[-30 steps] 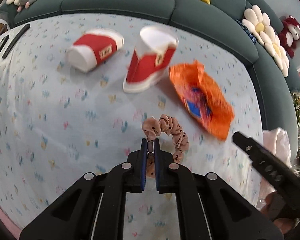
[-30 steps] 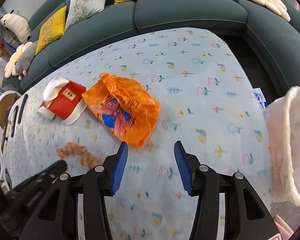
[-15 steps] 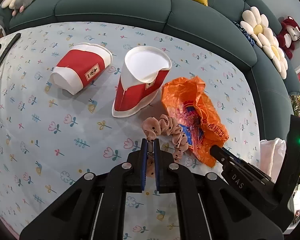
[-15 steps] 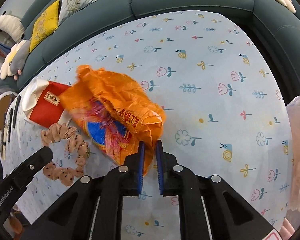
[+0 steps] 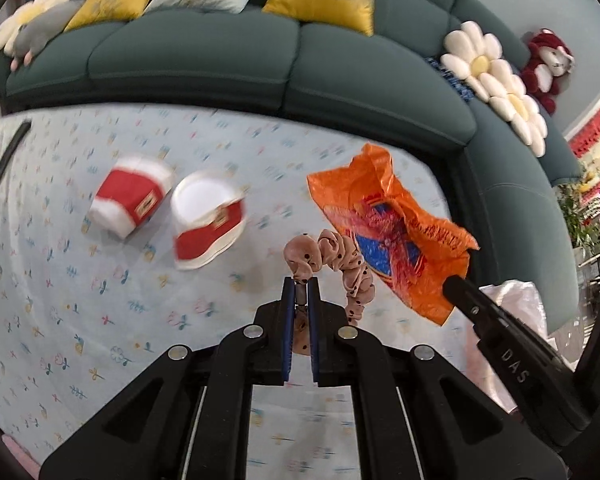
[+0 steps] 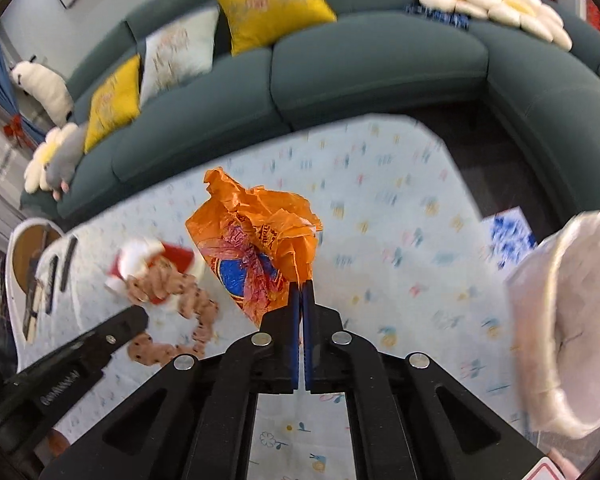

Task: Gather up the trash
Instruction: 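Lift the pink scrunchie and orange bag and carry both to the bin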

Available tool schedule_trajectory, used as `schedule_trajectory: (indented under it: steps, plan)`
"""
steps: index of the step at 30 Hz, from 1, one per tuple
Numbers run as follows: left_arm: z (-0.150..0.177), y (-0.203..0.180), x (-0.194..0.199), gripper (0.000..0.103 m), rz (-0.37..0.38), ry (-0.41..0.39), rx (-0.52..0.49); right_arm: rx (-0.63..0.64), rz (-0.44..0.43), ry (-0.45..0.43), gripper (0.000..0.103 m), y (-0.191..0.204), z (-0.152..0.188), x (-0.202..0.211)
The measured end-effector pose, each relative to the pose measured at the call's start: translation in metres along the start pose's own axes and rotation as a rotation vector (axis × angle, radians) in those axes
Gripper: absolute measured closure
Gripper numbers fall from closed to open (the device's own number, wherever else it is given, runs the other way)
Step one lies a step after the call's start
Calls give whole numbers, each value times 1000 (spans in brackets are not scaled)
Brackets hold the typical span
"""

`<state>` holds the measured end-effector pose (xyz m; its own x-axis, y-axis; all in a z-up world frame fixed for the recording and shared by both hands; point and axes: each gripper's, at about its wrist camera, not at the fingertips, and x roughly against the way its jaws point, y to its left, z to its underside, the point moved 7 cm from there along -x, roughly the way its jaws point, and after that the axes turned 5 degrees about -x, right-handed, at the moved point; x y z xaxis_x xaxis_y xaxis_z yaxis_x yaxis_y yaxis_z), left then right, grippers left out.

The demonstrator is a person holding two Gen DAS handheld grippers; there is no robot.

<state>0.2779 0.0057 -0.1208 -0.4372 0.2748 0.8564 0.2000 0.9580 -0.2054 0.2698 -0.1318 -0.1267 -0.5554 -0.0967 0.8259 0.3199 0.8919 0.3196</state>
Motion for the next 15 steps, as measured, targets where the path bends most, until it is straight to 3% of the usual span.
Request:
schedule_trajectory:
  steps: [8, 15]
  plan:
    - [-30, -79, 61, 97, 55, -117, -89, -9, -24, -160, 101, -26, -50, 102]
    - [-33, -154, 105, 97, 112, -193, -187, -32, -24, -272, 101, -67, -67, 175]
